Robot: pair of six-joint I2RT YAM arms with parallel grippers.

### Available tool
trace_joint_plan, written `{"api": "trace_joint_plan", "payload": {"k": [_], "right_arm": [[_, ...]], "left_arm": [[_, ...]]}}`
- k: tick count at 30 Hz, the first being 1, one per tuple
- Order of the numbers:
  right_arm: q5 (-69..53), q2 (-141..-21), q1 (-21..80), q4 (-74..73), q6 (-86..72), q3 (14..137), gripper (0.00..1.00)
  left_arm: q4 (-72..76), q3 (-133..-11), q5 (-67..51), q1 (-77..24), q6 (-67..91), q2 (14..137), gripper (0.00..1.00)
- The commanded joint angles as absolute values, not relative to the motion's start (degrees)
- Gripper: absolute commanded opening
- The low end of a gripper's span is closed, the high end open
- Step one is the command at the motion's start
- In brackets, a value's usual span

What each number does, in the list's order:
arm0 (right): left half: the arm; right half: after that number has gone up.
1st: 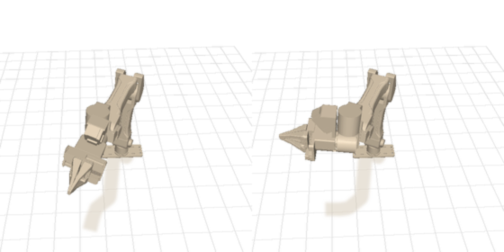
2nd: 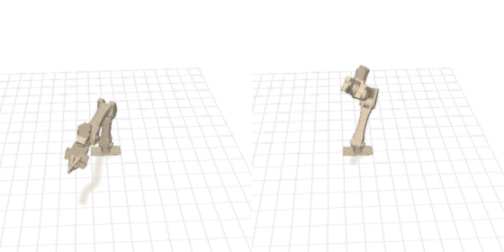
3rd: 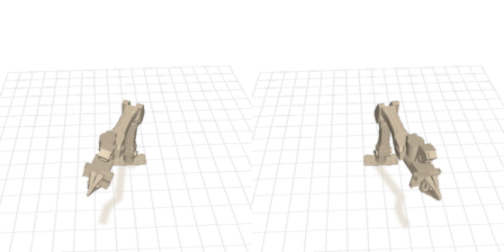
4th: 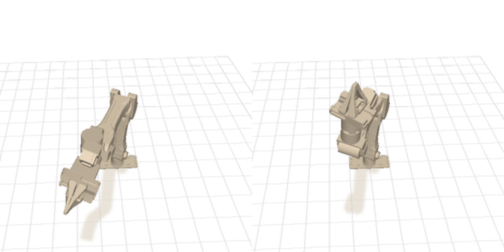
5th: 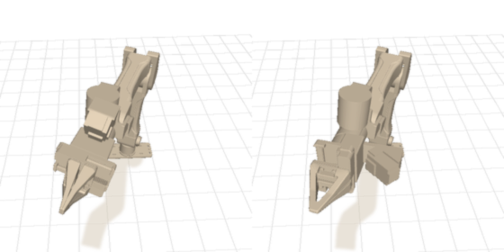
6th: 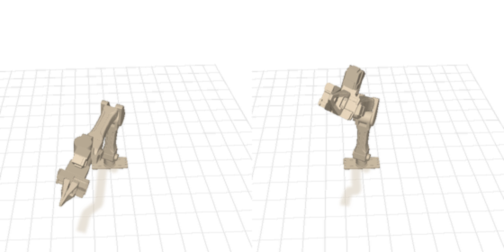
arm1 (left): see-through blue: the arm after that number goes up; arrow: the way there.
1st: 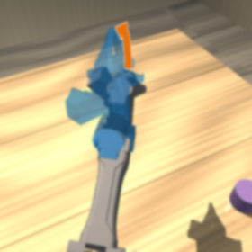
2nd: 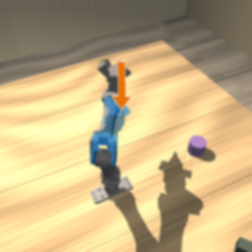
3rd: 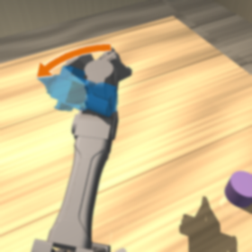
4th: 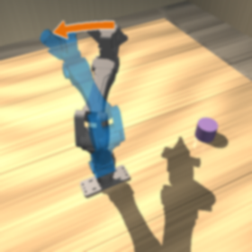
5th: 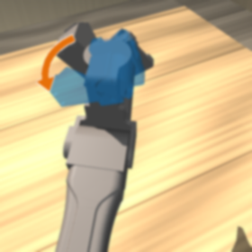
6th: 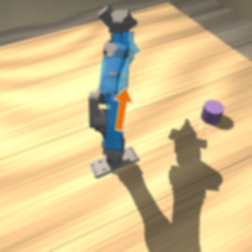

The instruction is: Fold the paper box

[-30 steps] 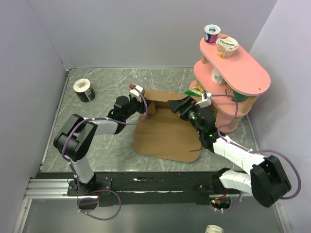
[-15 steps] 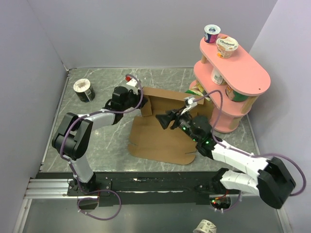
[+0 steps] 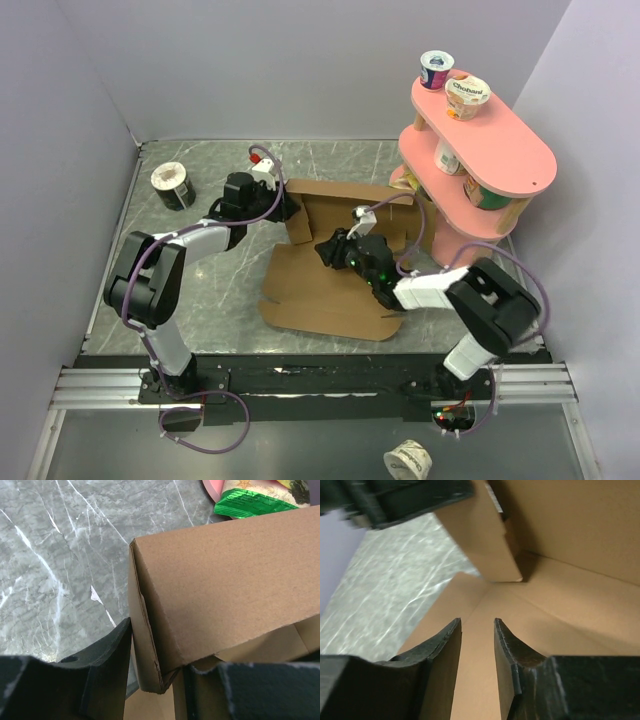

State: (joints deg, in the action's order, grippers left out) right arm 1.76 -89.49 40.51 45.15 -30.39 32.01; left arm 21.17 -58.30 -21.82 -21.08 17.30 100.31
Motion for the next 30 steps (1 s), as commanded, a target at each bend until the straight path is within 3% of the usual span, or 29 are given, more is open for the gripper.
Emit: {"api": "trace_joint_plan", "payload": {"k": [1, 18, 30], "right_arm": [[7.2, -95.5, 41.2, 53.4, -31.7, 36.7, 0.38], [12.7, -113.3, 42.2, 58.2, -31.2, 48.5, 0.37], [15.6, -115.7, 42.0, 35.4, -44.7, 59.0, 0.37]], "left_arm": [[20.2, -58.1, -23.4, -21.3, 19.0, 98.1, 0.33], [23.5, -55.3, -24.1, -21.5, 20.7, 96.9, 0.33], [25.8, -53.4, -25.5, -23.3, 22.8, 95.5, 0.33]]}}
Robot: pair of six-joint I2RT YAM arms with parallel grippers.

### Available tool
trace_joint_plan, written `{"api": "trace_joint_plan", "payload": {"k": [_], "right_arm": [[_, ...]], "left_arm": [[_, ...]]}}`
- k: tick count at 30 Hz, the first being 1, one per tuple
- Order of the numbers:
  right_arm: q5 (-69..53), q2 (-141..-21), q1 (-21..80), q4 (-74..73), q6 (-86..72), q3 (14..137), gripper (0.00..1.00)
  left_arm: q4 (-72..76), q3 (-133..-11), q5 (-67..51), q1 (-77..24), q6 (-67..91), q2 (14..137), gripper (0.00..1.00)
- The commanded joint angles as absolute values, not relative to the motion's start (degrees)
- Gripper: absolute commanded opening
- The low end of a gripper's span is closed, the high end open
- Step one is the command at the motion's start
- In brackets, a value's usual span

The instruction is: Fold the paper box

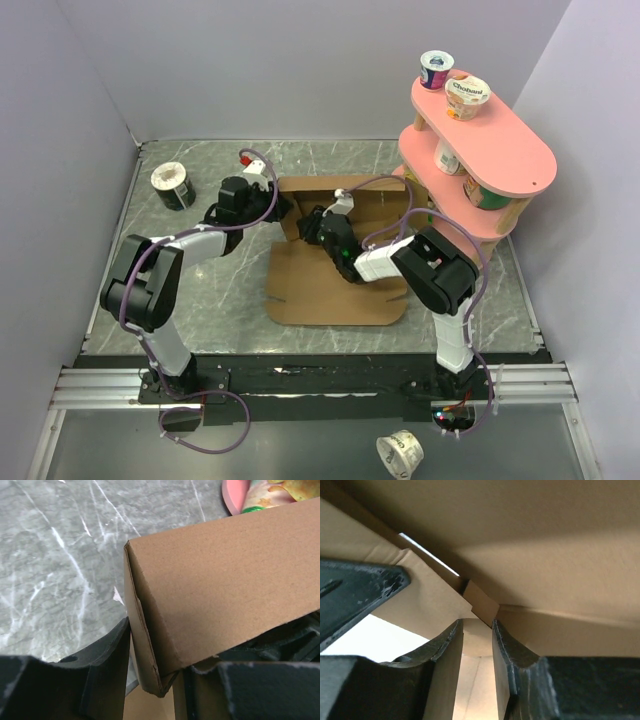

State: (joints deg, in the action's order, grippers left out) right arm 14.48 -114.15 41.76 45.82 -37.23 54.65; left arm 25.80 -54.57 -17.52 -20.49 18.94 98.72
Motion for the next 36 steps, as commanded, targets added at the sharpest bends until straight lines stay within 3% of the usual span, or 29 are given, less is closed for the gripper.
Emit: {"api": "trace_joint_plan", "payload": {"k": [1, 5, 11, 18, 28, 31, 36], "right_arm": [[15.3, -116.1, 42.1, 35.1, -46.0, 59.1, 0.37], [14.9, -118.3, 42.1, 32.0, -50.3, 60.5, 0.39], [7.1, -120.5, 42.1, 43.1, -43.4, 60.6, 0.45], [12.4, -119.2, 41.9, 39.0, -47.5, 59.3, 0.34], [16.9, -117.2, 41.8, 32.2, -49.6, 60.0, 0.36], [16.4, -113.9, 41.7, 39.5, -45.9, 54.5, 0.41], [11.5, -101.9, 42.6, 42.4, -44.3, 44.6, 0.78]], "left_arm": [[25.8, -53.4, -25.3, -23.4, 22.9, 95.5, 0.33], [26.5, -52.9, -25.8, -24.1, 23.7, 95.4, 0.33], [27.0, -53.3, -27.0, -25.7, 23.9, 96.8, 0.33], [25.7, -53.3, -27.2, -25.8, 23.7, 95.0, 0.33], [23.4, -53.3, -30.1, -25.8, 24.0, 92.7, 0.33], [20.4, -53.3, -24.5, -25.8, 21.5, 92.0, 0.33], [17.2, -56.6, -13.4, -25.5, 16.1, 93.2, 0.33]]}}
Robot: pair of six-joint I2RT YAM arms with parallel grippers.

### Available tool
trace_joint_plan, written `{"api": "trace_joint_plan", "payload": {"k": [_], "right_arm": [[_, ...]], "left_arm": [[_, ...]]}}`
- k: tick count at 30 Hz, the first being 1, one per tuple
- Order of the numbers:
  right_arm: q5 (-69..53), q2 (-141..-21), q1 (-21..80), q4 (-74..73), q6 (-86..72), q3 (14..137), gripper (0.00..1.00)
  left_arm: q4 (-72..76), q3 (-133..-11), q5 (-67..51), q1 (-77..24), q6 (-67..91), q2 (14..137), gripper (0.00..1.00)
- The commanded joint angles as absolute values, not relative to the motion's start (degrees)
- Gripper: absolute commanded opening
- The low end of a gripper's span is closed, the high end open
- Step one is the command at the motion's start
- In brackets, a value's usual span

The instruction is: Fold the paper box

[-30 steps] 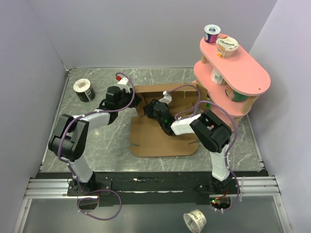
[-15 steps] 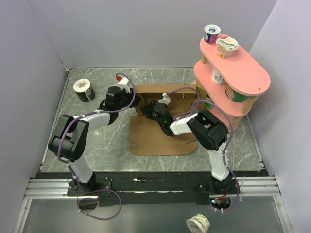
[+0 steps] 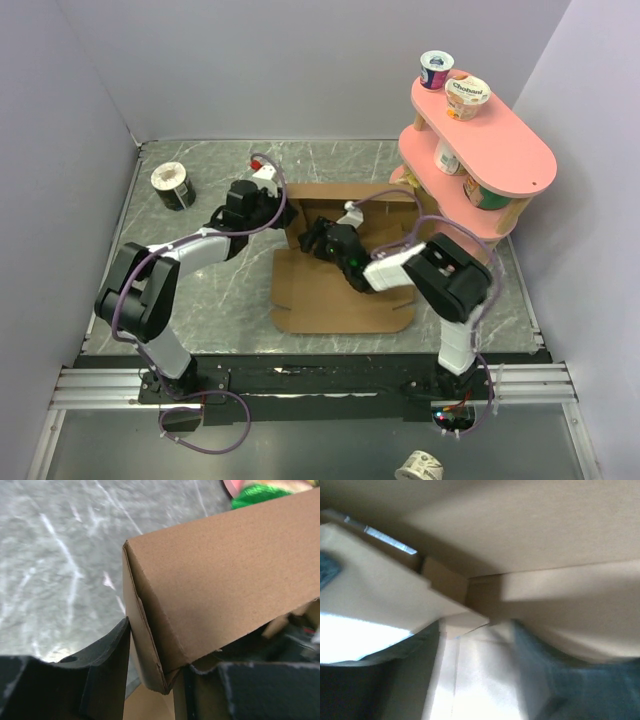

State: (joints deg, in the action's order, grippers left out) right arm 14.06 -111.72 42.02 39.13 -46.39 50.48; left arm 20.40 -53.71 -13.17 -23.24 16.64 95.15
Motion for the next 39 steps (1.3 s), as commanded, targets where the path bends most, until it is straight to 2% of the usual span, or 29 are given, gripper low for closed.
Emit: {"api": "trace_joint_plan", "payload": {"k": [1, 2, 5, 10, 16, 24, 28, 34, 37, 39], "right_arm": [[11.3, -100.0, 43.1, 42.7, -44.6, 41.0, 0.82], [11.0, -95.9, 44.0, 42.9, -45.3, 39.2, 0.86], [9.8, -88.0, 45.4, 43.2, -47.2, 33.8, 0.92], [11.9, -77.7, 48.6, 41.2, -49.5, 28.9, 0.93], [19.7, -68.7, 46.0, 32.3, -66.6, 28.5, 0.93], [22.9, -71.4, 41.0, 31.5, -80.6, 30.4, 0.89], [27.4, -71.2, 40.4, 36.5, -79.1, 30.1, 0.86], [33.6, -71.2, 40.0, 36.0, -78.6, 31.6, 0.86], [33.2, -73.6, 38.2, 32.6, -82.6, 32.6, 0.83], [32.7, -75.9, 37.1, 35.8, -83.1, 32.3, 0.79]], "left_arm": [[16.9, -57.0, -12.7, -25.4, 15.6, 93.5, 0.33], [16.5, -58.1, -12.1, -25.4, 14.3, 94.0, 0.33], [15.6, -59.3, -10.6, -25.4, 12.5, 95.1, 0.33], [17.5, -58.0, -8.2, -25.5, 11.6, 94.7, 0.32], [23.6, -51.6, -6.8, -26.7, 7.5, 90.8, 0.32], [30.0, -46.0, -1.1, -30.1, 4.7, 88.0, 0.31], [31.7, -44.3, -0.2, -31.5, 3.6, 87.7, 0.31], [35.1, -42.2, 2.3, -32.8, 2.8, 88.0, 0.32], [36.4, -41.6, 2.3, -33.0, 2.7, 87.9, 0.32], [37.0, -41.2, 2.2, -33.2, 2.4, 88.0, 0.32]]}}
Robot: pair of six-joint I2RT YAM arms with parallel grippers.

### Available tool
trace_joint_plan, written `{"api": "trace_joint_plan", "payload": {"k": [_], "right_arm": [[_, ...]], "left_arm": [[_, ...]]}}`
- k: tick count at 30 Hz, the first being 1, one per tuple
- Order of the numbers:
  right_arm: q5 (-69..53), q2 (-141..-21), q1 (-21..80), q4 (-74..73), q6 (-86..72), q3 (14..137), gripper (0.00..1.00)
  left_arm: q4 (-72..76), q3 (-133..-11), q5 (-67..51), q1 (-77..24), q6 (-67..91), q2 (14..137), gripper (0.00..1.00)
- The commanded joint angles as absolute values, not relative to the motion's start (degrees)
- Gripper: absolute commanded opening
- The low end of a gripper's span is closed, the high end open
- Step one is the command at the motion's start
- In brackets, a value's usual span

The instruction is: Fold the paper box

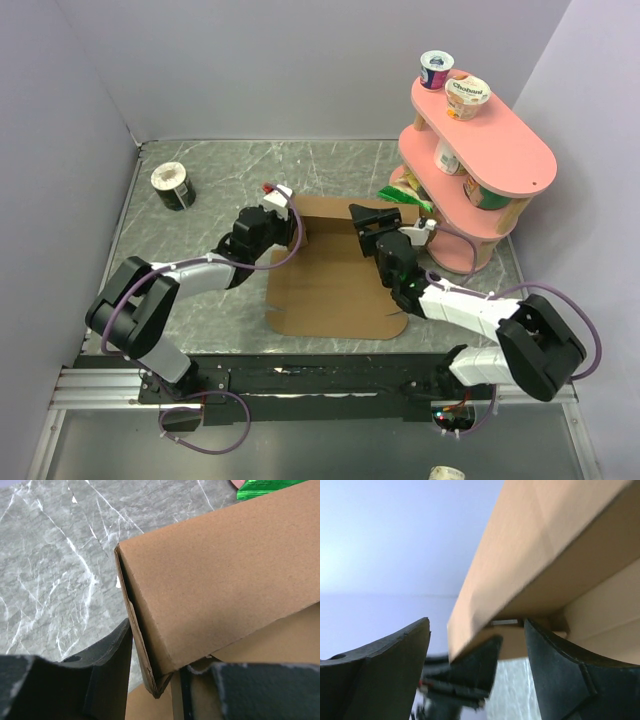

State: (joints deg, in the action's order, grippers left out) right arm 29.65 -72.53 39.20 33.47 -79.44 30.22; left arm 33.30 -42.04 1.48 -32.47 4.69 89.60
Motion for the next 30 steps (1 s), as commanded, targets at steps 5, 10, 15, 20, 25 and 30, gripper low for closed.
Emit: {"api": "trace_joint_plan", "payload": {"k": [5, 10, 15, 20, 25, 30], "right_arm": [[32.7, -79.4, 35.9, 42.4, -81.6, 33.3, 0.67], [31.7, -80.8, 35.9, 44.5, -81.6, 34.4, 0.43], [31.9, -80.7, 35.9, 43.4, -82.6, 34.0, 0.29], [31.6, -80.5, 35.9, 43.1, -82.9, 33.9, 0.24], [30.4, -80.9, 35.9, 43.6, -82.5, 34.0, 0.21], [29.4, -81.8, 35.9, 43.2, -83.5, 34.2, 0.18]], "left_arm": [[39.0, -39.6, 1.1, -33.6, 1.1, 88.2, 0.32], [40.2, -38.6, 1.3, -33.7, 0.7, 88.8, 0.43], [42.9, -37.9, 1.7, -33.7, 2.5, 90.3, 0.64], [44.7, -38.0, 1.5, -33.6, 3.2, 92.6, 0.77], [46.8, -39.3, -0.9, -33.1, 4.5, 96.6, 0.79], [50.1, -40.9, -3.1, -33.0, 6.1, 99.6, 0.78]]}}
